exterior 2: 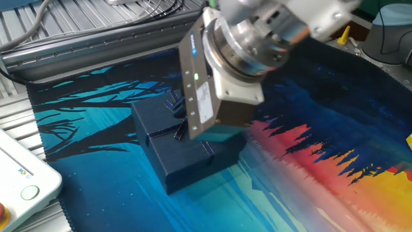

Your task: Slide the outer casing onto the gift box

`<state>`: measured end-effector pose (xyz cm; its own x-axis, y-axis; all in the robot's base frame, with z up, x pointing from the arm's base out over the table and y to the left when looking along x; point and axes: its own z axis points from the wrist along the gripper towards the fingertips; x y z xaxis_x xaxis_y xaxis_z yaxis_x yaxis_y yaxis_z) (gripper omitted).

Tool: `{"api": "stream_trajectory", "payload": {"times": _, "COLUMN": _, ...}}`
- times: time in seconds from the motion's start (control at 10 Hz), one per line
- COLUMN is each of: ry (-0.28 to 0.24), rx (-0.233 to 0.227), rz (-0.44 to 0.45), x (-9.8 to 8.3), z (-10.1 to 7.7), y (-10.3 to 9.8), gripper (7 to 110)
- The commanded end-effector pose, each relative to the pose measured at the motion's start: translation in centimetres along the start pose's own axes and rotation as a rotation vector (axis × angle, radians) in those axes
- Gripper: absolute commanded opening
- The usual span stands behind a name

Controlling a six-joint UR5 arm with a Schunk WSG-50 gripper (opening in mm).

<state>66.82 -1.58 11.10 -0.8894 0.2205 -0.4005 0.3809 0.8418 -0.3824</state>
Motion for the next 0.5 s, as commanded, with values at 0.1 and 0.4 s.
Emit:
{"api": "stream_trajectory", "payload": {"times": 0.1, "ry": -0.028, "rx": 0.043, "rz": -0.03, "x": 0.2, "z": 1.9, "y": -2.6, "gripper": 7}}
{"api": "stream_trajectory", "payload": {"times": 0.4, "ry": 0.015, "rx": 0.002, "rz": -0.001, "x": 1.6, "z": 2.0, "y": -1.9, "gripper": 7}}
